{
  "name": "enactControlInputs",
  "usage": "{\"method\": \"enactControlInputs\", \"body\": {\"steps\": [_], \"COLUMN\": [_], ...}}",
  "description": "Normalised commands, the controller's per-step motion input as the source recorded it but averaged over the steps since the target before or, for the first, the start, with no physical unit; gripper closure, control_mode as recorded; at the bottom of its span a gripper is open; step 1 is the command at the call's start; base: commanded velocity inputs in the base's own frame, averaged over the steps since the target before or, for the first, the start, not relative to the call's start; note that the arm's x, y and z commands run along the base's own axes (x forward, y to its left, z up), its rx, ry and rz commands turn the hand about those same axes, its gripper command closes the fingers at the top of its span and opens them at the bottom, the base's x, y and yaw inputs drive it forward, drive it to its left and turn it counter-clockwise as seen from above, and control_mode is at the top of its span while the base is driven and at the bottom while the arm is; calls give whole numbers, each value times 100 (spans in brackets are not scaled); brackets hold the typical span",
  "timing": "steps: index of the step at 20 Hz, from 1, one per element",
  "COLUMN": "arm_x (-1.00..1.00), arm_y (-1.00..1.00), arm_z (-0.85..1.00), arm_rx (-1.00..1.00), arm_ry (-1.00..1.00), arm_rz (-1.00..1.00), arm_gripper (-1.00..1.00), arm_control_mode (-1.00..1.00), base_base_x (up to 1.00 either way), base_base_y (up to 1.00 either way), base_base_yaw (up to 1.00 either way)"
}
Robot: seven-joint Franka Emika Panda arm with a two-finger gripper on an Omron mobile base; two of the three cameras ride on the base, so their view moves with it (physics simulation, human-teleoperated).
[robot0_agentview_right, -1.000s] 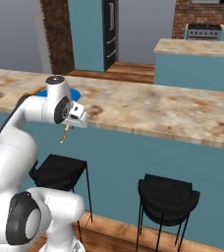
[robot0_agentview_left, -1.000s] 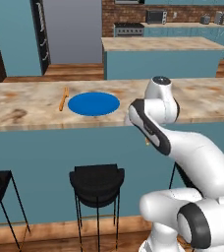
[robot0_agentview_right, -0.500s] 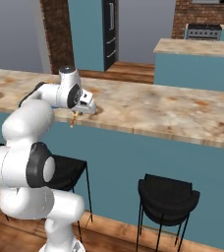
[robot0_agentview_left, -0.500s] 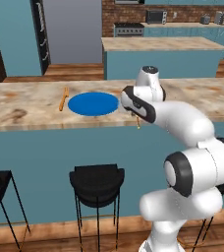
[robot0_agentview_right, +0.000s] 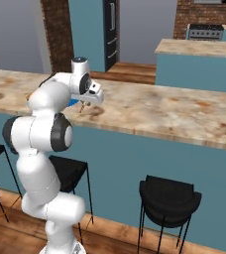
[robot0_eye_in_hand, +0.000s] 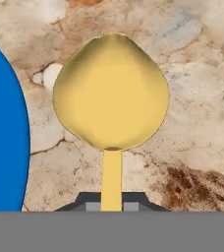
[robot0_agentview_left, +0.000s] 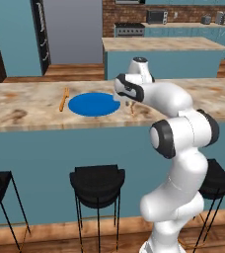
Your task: Take the fork and place it on the left side of the plate. Then take the spoon and place it on the right side of the plate. Make sure they're directly next to the plate.
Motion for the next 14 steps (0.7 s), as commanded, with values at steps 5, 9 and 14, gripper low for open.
{"method": "enactControlInputs", "body": {"steps": [5,9,14], "arm_x": [76,62,39], "arm_y": [0,0,0], "arm_z": [-54,-61,-45], "arm_rx": [0,0,0], "arm_ry": [7,7,5], "arm_rz": [-3,-1,0], "arm_gripper": [100,100,100], "arm_control_mode": [-100,-100,-100], "base_base_x": [0,0,0], "base_base_y": [0,0,0], "base_base_yaw": [0,0,0]}}
